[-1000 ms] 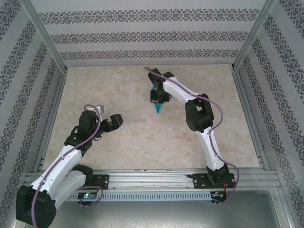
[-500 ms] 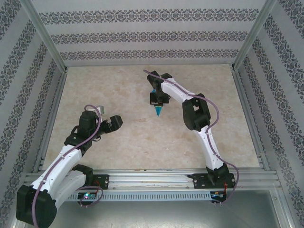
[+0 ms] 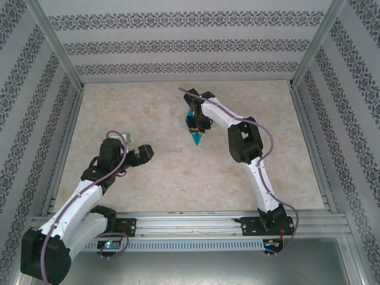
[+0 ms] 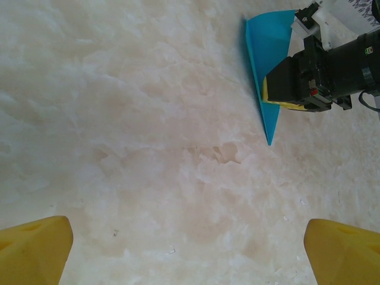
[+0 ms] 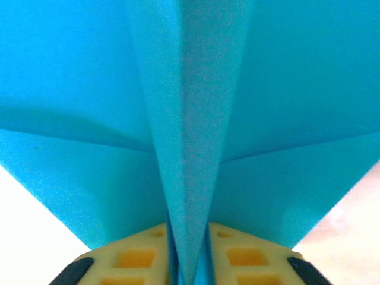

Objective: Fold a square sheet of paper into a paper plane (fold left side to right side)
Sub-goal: Place the paper plane at the center of the table.

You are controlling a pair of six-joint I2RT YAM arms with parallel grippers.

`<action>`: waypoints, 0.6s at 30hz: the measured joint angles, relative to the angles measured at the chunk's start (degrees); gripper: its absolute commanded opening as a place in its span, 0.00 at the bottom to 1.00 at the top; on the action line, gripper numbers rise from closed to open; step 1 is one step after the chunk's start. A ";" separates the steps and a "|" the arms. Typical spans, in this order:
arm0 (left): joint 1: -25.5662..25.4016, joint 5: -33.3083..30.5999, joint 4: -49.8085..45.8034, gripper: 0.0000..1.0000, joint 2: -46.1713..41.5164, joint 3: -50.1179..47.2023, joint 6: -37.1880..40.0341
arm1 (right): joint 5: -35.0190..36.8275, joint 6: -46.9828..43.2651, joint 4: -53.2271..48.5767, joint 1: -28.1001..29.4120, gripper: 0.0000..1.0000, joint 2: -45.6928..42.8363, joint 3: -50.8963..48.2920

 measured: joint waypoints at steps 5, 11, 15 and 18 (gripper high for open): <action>0.04 0.02 -0.17 1.00 0.15 0.44 0.63 | -0.20 -0.02 0.15 0.02 0.36 0.00 -0.02; 0.33 0.15 -0.79 1.00 0.61 0.98 0.81 | -0.17 0.02 0.96 0.15 0.38 -0.44 -0.90; 0.33 0.22 -0.92 1.00 0.68 1.42 0.83 | -0.13 0.28 1.46 0.15 0.37 -1.18 -2.08; 0.33 0.22 -0.98 1.00 1.01 1.57 0.83 | 0.07 0.72 1.46 0.15 0.37 -1.88 -3.13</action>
